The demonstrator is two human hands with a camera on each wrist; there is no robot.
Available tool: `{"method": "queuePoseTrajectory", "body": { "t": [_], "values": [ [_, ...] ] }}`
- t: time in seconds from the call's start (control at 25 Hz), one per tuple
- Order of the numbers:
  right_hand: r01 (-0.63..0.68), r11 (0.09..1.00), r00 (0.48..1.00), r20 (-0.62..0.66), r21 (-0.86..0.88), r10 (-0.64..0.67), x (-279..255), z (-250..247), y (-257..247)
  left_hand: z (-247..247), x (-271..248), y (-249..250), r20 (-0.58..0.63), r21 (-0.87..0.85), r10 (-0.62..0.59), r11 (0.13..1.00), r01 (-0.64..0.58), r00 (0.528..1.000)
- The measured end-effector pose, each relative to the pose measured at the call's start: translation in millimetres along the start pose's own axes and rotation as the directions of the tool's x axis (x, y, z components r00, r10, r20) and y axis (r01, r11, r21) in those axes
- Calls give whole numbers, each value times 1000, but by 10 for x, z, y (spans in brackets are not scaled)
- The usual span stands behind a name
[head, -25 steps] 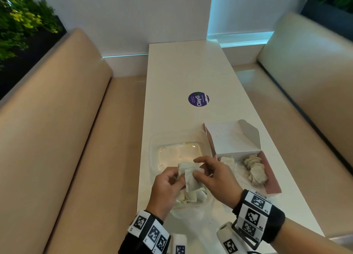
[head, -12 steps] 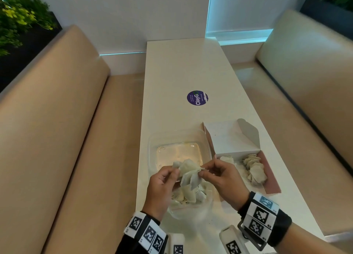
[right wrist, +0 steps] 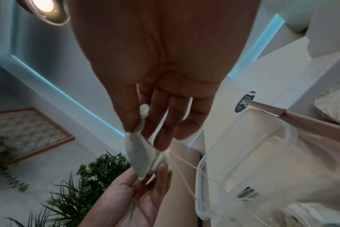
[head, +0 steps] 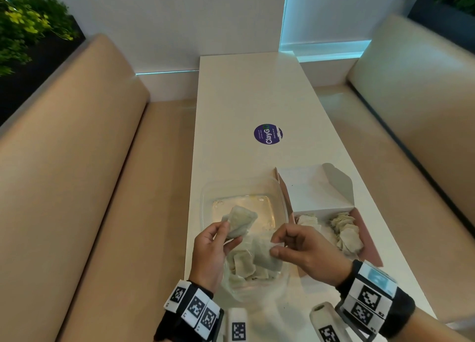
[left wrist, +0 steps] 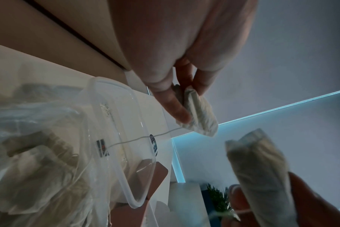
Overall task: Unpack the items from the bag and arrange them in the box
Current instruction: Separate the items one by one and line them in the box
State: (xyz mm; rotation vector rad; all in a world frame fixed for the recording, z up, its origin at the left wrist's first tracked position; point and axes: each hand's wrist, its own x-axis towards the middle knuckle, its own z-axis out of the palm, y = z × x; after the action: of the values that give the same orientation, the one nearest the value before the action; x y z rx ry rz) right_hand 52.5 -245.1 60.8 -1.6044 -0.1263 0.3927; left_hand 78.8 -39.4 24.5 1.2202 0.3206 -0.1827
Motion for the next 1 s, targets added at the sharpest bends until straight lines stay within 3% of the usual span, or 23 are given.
{"method": "queuePoseTrajectory", "body": {
  "t": [0.2,0.32,0.44,0.56,1.0],
  "values": [
    [-19,994,999,49,106,14,112,25,-66,14,48,-6,49,-32,-64,997,66,997],
    [-46,975,988,-136,217,77,213,104,-20,83,-8,9,127,-74,-87,993,97,988],
    [-112,912,925,-293,394,241,300,171,103,129,-35,-23,187,-92,-78,991,97,979],
    [-186,855,915,-233,483,331,319,212,104,134,-26,-47,200,-48,-65,996,76,978],
    [-141,830,958,-137,540,252,259,123,56,121,0,-47,140,10,-45,999,45,989]
  ]
}}
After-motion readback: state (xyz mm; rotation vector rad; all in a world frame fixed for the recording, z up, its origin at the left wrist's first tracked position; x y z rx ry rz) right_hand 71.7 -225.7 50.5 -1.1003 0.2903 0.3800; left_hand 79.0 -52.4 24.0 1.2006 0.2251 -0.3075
